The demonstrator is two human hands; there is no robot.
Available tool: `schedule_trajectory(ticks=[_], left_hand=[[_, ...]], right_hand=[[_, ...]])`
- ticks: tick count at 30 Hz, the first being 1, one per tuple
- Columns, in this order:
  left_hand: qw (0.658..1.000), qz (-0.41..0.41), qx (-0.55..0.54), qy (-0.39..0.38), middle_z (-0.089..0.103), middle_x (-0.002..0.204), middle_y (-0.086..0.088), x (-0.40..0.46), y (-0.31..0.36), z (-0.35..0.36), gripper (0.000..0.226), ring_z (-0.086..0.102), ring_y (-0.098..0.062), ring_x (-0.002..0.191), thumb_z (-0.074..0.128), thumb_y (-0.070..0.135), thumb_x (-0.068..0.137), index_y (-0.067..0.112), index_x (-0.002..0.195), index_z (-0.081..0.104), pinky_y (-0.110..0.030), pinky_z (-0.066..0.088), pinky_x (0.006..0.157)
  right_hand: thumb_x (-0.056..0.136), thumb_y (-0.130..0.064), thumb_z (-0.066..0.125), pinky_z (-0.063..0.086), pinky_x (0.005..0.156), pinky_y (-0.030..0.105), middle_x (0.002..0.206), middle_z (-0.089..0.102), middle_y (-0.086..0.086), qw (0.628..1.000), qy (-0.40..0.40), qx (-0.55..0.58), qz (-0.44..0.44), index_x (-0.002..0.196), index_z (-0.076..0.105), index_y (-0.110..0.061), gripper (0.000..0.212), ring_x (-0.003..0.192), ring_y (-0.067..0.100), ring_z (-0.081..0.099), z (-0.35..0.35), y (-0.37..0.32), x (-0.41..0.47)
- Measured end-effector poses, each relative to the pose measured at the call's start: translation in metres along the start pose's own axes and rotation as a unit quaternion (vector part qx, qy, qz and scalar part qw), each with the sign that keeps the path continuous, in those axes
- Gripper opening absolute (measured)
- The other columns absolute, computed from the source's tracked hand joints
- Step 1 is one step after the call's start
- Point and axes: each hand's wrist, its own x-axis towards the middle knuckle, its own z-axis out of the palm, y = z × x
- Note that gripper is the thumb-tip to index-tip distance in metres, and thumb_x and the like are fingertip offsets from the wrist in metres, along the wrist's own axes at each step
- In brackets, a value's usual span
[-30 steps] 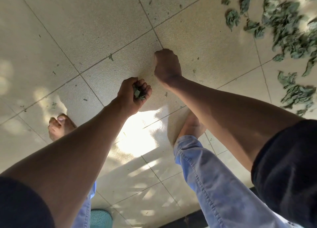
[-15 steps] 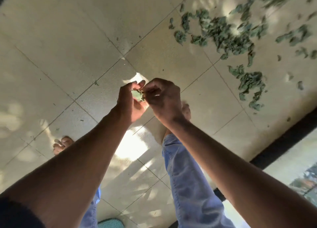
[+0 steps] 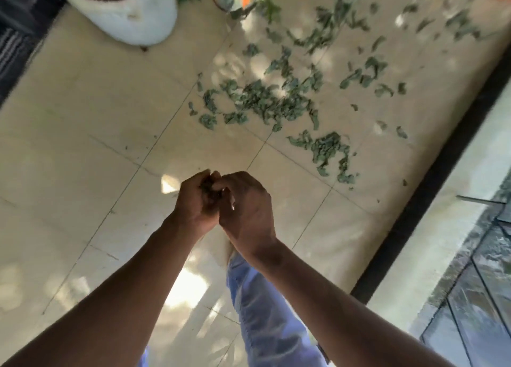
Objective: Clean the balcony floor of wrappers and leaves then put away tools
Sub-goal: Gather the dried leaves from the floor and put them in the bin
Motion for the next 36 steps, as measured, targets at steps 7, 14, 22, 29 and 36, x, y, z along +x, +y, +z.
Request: schedule_trajectory(ticks=[7,14,22,29,36], left_hand=[[0.994,-0.097,0.016,0.053,0.056,0.073,-0.003,-0.001,-0.021,0.096,0.034,0.064,-0.016,0.059,0.054,0.022,0.1,0.007,0.069,0.059,-0.018,0.054,0.049],[0.975,-0.209,0.07,0.022,0.05,0.076,-0.002,0.034,-0.045,0.146,0.023,0.061,-0.011,0.05,0.051,0.018,0.094,0.008,0.073,0.055,-0.016,0.049,0.04],[0.968,-0.195,0.135,0.087,0.067,0.075,-0.016,0.063,-0.068,0.195,0.041,0.069,-0.025,0.073,0.051,0.026,0.107,-0.002,0.079,0.063,-0.03,0.061,0.052],[0.964,-0.196,0.17,0.063,0.07,0.081,-0.015,0.091,-0.065,0.24,0.039,0.07,-0.026,0.079,0.047,0.028,0.108,-0.003,0.092,0.066,-0.038,0.065,0.069],[0.959,-0.184,0.206,0.057,0.072,0.098,-0.02,0.187,-0.079,0.226,0.045,0.07,-0.028,0.092,0.045,0.029,0.108,-0.004,0.097,0.072,-0.039,0.065,0.07]], right_hand=[[0.083,-0.008,0.056,0.056,0.07,0.038,0.1,0.068,-0.003,0.995,0.036,-0.035,0.081,0.104,0.071,-0.022,0.03,0.086,0.021,0.066,-0.088,0.058,0.026],[0.083,-0.004,0.061,0.058,0.08,0.039,0.111,0.073,0.007,0.979,0.01,-0.106,0.173,0.116,0.071,-0.016,0.037,0.097,0.028,0.068,-0.123,0.138,0.039],[0.09,-0.014,0.063,0.055,0.087,0.032,0.12,0.071,0.003,0.955,-0.026,-0.081,0.285,0.125,0.068,-0.019,0.036,0.104,0.024,0.068,-0.145,0.181,0.043],[0.092,-0.027,0.063,0.051,0.092,0.033,0.126,0.07,0.001,0.926,-0.021,-0.05,0.373,0.132,0.064,-0.024,0.04,0.11,0.025,0.067,-0.15,0.222,0.047],[0.098,-0.026,0.062,0.052,0.094,0.041,0.142,0.055,0.008,0.942,-0.041,-0.141,0.303,0.15,0.046,-0.024,0.054,0.124,0.031,0.054,-0.103,0.327,0.106]])
